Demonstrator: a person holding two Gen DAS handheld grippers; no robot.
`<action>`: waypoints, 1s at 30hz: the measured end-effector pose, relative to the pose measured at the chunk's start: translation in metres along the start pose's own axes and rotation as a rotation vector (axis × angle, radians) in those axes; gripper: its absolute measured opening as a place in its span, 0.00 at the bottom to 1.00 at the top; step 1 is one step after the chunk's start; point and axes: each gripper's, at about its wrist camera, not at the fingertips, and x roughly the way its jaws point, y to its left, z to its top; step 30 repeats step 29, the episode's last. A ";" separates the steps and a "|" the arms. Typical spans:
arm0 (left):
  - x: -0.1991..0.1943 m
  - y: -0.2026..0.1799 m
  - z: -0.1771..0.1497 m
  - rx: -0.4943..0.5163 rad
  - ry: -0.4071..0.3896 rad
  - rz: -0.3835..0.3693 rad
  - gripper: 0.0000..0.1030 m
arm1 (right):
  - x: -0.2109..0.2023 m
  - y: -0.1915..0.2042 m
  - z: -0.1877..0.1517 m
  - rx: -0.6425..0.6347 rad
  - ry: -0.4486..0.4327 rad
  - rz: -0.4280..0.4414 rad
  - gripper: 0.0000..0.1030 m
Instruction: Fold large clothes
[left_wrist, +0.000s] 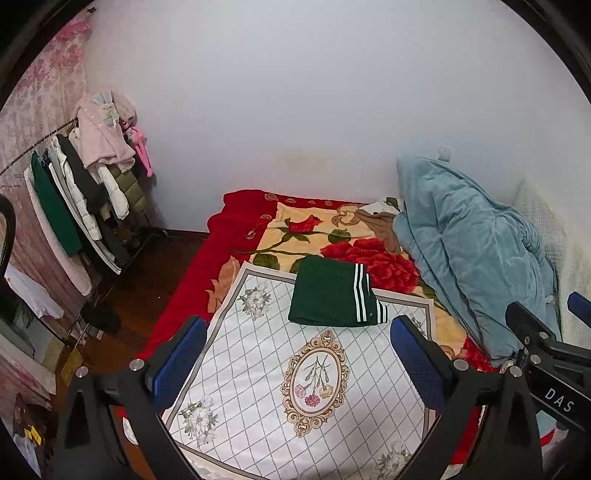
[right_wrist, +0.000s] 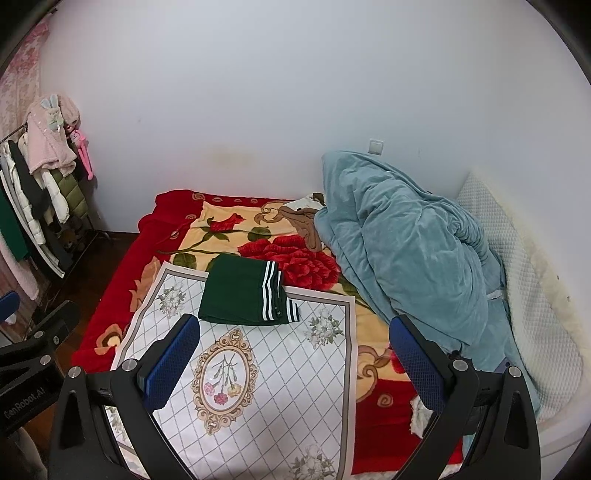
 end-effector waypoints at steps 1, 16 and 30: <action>0.001 0.000 0.000 0.002 0.000 -0.001 0.98 | 0.000 0.000 0.000 0.000 -0.001 -0.001 1.00; 0.001 0.001 0.000 0.003 0.000 -0.003 0.98 | -0.002 0.002 0.000 0.004 -0.003 -0.006 1.00; -0.001 0.006 0.005 -0.001 -0.005 -0.011 0.98 | 0.000 0.000 0.007 -0.005 -0.007 -0.003 1.00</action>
